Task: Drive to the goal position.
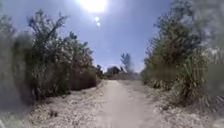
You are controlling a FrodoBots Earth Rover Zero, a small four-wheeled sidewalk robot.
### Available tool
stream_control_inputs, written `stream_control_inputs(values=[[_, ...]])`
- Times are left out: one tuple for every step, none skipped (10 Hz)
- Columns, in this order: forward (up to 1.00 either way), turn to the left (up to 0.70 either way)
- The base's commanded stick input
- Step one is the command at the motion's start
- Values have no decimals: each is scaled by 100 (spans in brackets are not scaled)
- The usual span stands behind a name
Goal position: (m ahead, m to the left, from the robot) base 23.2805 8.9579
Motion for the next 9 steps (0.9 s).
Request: stream_control_inputs(values=[[44, 2], [44, 2], [44, 2], [44, 2], [44, 2], [44, 2], [44, 2], [44, 2], [44, 2]])
